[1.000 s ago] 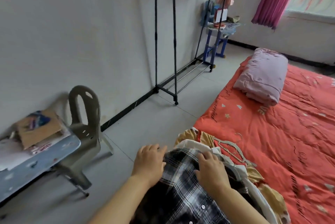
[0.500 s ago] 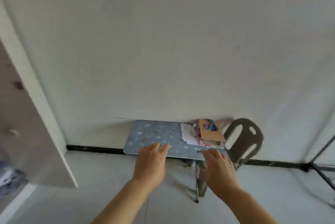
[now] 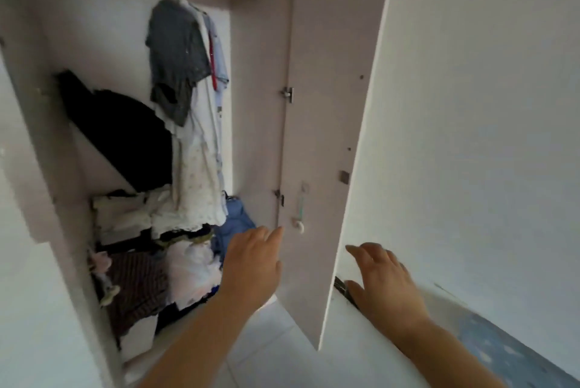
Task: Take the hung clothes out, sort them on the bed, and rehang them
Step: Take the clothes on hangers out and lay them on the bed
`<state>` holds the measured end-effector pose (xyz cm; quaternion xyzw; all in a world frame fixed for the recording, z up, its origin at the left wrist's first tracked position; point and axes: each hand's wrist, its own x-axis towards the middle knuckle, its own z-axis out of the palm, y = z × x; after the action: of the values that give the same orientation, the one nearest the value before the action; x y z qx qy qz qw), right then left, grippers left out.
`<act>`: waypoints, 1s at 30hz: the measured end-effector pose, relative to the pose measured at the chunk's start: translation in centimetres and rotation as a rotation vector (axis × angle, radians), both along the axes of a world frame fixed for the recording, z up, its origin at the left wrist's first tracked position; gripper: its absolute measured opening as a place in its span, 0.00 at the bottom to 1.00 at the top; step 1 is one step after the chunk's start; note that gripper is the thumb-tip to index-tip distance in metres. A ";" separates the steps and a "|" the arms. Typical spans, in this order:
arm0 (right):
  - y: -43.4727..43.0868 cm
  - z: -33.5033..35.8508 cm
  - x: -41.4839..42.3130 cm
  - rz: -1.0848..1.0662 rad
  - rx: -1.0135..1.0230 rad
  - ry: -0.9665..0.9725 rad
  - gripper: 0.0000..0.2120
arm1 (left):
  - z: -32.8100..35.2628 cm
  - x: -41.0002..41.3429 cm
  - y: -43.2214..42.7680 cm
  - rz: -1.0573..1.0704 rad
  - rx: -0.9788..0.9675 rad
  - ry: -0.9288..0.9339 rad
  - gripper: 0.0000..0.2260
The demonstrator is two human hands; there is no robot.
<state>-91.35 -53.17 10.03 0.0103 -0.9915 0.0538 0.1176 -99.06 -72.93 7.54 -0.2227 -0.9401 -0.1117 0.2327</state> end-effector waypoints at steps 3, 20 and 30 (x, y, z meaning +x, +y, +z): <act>-2.7 0.8 -6.5 0.156 0.005 0.034 0.26 | 1.0 -3.3 -3.1 0.198 -0.021 -0.007 0.26; -15.2 6.4 -34.7 0.637 0.008 0.177 0.26 | 6.7 -22.2 -12.3 0.600 0.009 0.059 0.24; -24.1 13.1 -50.1 0.657 -0.016 0.371 0.25 | 13.2 -37.7 -20.2 0.628 0.051 0.166 0.24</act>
<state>-141.42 -77.23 23.14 0.3367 -0.8967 0.0937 0.2718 -136.72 -93.16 20.78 0.0756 -0.9376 -0.0396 0.3370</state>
